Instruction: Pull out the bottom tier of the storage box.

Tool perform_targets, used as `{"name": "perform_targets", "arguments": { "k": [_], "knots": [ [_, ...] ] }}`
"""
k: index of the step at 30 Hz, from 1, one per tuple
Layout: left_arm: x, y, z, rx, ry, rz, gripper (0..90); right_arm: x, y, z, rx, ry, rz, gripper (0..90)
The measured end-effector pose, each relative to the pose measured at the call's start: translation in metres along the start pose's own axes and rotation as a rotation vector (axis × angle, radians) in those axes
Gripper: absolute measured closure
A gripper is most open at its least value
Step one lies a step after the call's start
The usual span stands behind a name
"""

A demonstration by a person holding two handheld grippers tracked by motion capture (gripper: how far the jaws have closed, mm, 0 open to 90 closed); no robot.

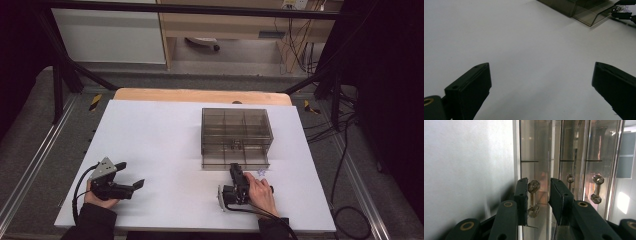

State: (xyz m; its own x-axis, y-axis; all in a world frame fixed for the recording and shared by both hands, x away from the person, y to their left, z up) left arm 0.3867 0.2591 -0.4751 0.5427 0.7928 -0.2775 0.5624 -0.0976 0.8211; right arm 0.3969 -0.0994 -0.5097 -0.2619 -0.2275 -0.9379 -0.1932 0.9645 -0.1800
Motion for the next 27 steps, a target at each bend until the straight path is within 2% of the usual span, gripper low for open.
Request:
{"name": "perform_targets", "arguments": {
  "k": [22, 27],
  "knots": [
    [-0.0001, 0.0001, -0.0002, -0.001, 0.0, -0.001, 2.2, 0.0014, 0.0013, -0.0055, 0.002, 0.007, 0.003, 68.7],
    [0.0, 0.0002, -0.0003, -0.002, 0.0, -0.001, 2.2, 0.001, 0.001, -0.0055, -0.004, 0.015, 0.022, 67.9]
  ]
}}
Point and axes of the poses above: each handheld gripper's, and its own axes: z roughly forward along the jaws, y roughly out of its top, x roughly to its left, the point moved 6 cm from there along z, roughly forward along the jaws, and after that the axes turned 14 degrees about -z, right-handed, at the moved point
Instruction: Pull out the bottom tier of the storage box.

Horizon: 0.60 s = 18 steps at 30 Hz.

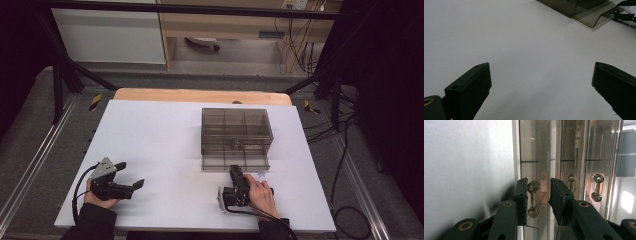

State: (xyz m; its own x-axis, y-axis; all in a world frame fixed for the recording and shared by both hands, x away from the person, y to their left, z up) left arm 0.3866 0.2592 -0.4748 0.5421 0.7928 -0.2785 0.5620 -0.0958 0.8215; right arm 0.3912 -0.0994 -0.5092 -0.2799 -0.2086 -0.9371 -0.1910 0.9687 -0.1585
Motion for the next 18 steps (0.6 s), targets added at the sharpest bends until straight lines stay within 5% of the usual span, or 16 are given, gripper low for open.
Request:
{"name": "perform_targets", "arguments": {
  "k": [9, 18],
  "knots": [
    [0.0, 0.0, 0.0, 0.001, 0.0, 0.001, 2.2, -0.008, -0.004, -0.004, -0.042, 0.042, 0.092, 53.0],
    [0.0, 0.0, 0.001, 0.002, 0.0, 0.001, 2.2, -0.018, -0.011, -0.005, -0.071, 0.17, 0.315, 27.7]
  ]
}}
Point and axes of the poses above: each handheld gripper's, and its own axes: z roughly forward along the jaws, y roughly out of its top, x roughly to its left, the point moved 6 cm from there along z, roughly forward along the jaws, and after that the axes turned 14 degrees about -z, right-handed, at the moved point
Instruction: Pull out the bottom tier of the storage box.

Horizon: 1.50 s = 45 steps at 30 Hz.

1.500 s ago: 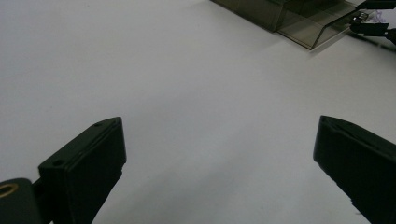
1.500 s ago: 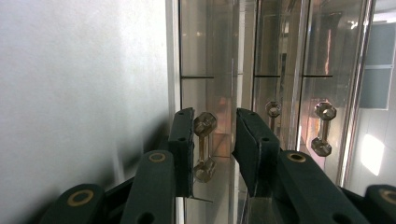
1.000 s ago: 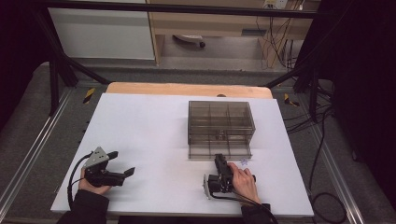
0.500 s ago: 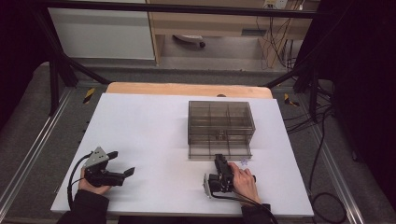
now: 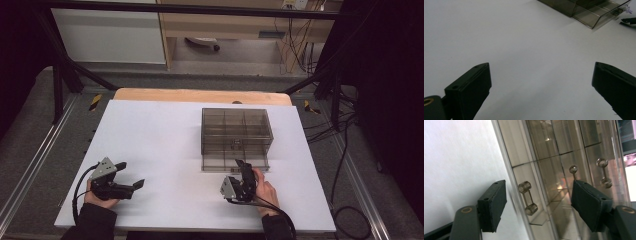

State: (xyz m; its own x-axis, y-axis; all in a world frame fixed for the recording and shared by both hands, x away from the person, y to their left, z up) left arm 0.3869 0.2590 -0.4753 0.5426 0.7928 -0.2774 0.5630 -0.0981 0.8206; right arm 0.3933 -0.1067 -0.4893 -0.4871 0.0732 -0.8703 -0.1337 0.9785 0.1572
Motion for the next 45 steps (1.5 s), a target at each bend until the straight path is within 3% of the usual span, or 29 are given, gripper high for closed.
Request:
{"name": "perform_targets", "arguments": {
  "k": [7, 16, 25, 29, 45],
  "knots": [
    [0.0, 0.0, 0.0, 0.0, 0.0, 0.0, 2.2, -0.009, -0.003, -0.005, -0.054, 0.061, 0.178, 19.6],
    [0.0, 0.0, 0.001, 0.002, -0.001, -0.001, 2.2, -0.025, -0.018, -0.013, -0.129, 0.145, 0.485, 11.6],
    [0.0, 0.0, 0.001, 0.002, 0.0, -0.003, 2.2, -0.033, -0.034, -0.018, -0.182, 0.243, 0.703, 7.7],
    [0.0, 0.0, 0.001, 0.002, -0.001, -0.005, 2.2, -0.037, -0.045, -0.022, -0.194, 0.255, 0.782, 6.8],
    [0.0, 0.0, 0.001, 0.004, 0.0, -0.005, 2.2, -0.034, -0.083, -0.036, -0.198, 0.327, 0.962, 3.7]
  ]
}}
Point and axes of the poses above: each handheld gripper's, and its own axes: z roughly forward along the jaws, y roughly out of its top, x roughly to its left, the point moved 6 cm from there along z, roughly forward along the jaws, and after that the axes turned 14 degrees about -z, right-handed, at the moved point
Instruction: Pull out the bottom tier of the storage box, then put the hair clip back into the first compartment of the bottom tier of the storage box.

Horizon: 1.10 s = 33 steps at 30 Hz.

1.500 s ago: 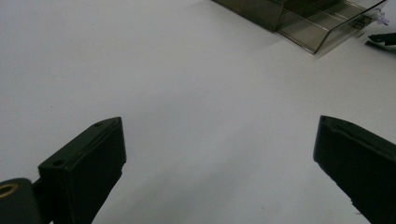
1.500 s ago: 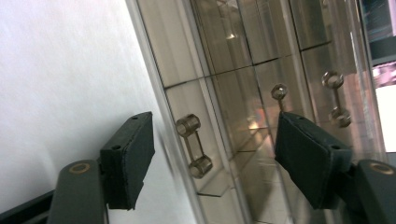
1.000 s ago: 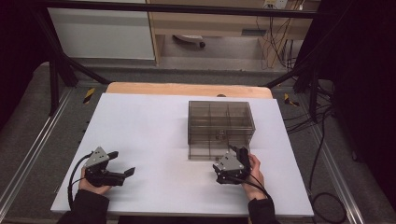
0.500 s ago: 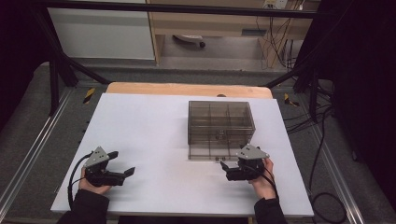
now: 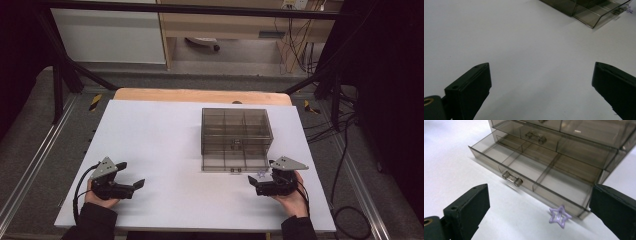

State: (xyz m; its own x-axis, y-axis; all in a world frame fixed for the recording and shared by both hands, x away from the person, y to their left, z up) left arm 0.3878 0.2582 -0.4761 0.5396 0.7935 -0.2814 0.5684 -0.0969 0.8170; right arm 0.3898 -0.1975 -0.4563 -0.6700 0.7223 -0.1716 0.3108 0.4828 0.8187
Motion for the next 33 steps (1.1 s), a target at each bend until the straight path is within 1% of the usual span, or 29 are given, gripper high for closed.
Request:
{"name": "perform_targets", "arguments": {
  "k": [2, 4, 7, 8, 12, 16, 19, 24, 25, 33],
  "knots": [
    [0.0, 0.0, 0.0, -0.001, 0.0, 0.0, 2.2, -0.001, -0.003, -0.001, 0.003, 0.004, 0.008, 3.9],
    [0.001, 0.0, 0.0, 0.0, 0.0, 0.0, 2.2, -0.001, -0.007, -0.001, 0.017, 0.005, 0.013, 4.0],
    [0.001, -0.001, -0.001, -0.001, 0.001, -0.003, 2.2, -0.002, -0.011, 0.0, 0.026, 0.005, 0.013, 4.7],
    [0.001, -0.001, -0.001, -0.002, 0.0, -0.004, 2.2, -0.001, -0.012, 0.0, 0.031, 0.012, 0.021, 4.7],
    [0.002, -0.001, -0.001, -0.001, 0.0, -0.008, 2.2, -0.004, -0.018, -0.001, 0.037, 0.012, 0.037, 5.5],
    [0.002, -0.001, -0.001, 0.002, 0.001, -0.004, 2.2, -0.005, -0.024, -0.001, 0.042, 0.017, 0.06, 6.0],
    [0.002, -0.001, -0.001, 0.002, 0.002, -0.003, 2.2, -0.007, -0.029, -0.001, 0.051, 0.011, 0.079, 6.3],
    [0.002, -0.001, 0.0, 0.003, 0.003, -0.002, 2.2, -0.01, -0.032, 0.0, 0.053, 0.008, 0.096, 9.0],
    [0.002, -0.001, 0.0, 0.004, 0.004, -0.001, 2.2, -0.01, -0.033, 0.0, 0.054, 0.011, 0.105, 9.3],
    [0.002, -0.001, 0.0, 0.004, 0.003, 0.0, 2.2, -0.014, -0.037, 0.001, 0.071, -0.002, 0.124, 14.5]
  ]
}}
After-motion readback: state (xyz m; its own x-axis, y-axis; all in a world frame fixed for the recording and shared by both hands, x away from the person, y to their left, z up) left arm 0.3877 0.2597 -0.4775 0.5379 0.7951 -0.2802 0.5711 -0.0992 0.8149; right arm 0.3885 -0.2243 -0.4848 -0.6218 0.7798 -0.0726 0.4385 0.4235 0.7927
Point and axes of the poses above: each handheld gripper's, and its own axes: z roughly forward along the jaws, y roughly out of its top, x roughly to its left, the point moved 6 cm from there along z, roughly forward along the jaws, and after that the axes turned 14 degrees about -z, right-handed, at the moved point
